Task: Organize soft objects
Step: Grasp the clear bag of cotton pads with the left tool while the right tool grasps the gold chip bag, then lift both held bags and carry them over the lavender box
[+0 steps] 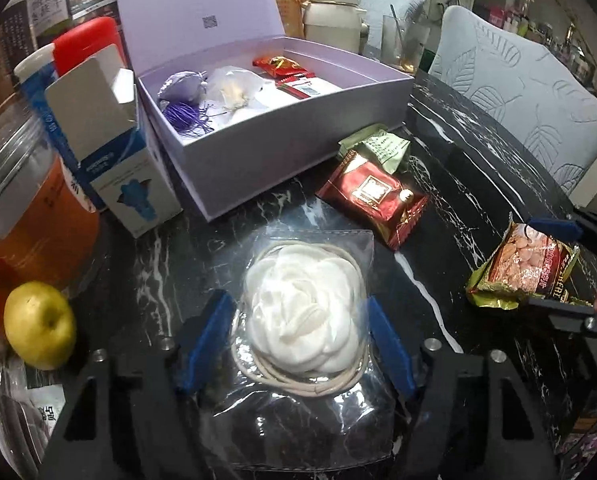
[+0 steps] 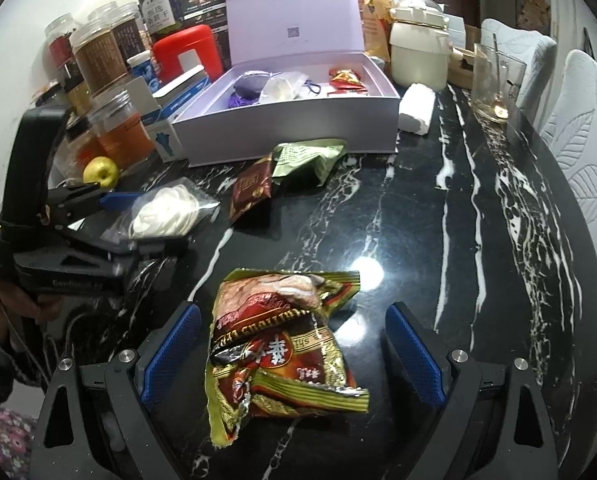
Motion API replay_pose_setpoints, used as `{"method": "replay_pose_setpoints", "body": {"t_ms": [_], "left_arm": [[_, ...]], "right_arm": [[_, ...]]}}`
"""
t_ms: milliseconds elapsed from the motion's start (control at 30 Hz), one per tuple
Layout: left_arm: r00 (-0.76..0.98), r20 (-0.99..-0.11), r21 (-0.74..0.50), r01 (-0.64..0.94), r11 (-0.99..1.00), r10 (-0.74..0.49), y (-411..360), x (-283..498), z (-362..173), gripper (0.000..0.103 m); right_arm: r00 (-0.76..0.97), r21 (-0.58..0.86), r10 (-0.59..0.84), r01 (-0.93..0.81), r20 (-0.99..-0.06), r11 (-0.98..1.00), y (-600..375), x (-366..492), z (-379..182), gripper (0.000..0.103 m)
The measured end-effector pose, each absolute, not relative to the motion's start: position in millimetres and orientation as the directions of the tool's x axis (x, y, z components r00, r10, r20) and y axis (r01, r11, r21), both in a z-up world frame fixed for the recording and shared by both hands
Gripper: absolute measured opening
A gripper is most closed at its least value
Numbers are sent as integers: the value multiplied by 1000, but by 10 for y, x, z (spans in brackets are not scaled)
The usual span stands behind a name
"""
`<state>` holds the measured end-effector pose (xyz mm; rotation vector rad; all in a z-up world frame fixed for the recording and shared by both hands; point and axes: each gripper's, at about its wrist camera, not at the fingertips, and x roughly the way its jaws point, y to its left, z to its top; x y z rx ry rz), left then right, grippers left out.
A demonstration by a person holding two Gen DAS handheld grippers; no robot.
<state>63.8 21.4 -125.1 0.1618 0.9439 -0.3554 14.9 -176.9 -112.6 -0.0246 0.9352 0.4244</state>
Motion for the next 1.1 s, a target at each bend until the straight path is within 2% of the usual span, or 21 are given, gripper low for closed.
{"method": "replay_pose_setpoints", "body": {"t_ms": [133,300,400,500,533,633,833,1100], "left_arm": [[536,-813,-29,353,935,-227,220,620,-1227,55],[521,-819,-84,305,948,-241,278,597,-1205,53],[513,-815,-137,284,949,-271,320,544,-1185,53],[524,-809,-128,286,949,-267,310,462,-1152,53],[527,-807,-126,288,949,-267,308,431,-1133,53],[544,-797,-122,284,951,-264,312,350,-1075,53],[558,-790,-117,267,957,-253,332,184,-1009,53],[557,-787,-127,273,953,-265,292,-75,-998,53]], "right_arm": [[507,175,351,-362,-787,915,-1762,137,-1169,95],[509,186,358,-357,-783,915,-1760,108,-1174,94],[499,201,371,-361,-783,911,-1743,95,-1196,84],[507,185,367,-373,-780,909,-1705,55,-1188,71],[506,181,367,-378,-780,908,-1699,39,-1185,63],[509,172,365,-387,-780,906,-1685,-3,-1186,54],[525,167,365,-387,-768,907,-1665,-120,-1172,50],[533,178,377,-387,-757,905,-1647,-346,-1146,50]]}}
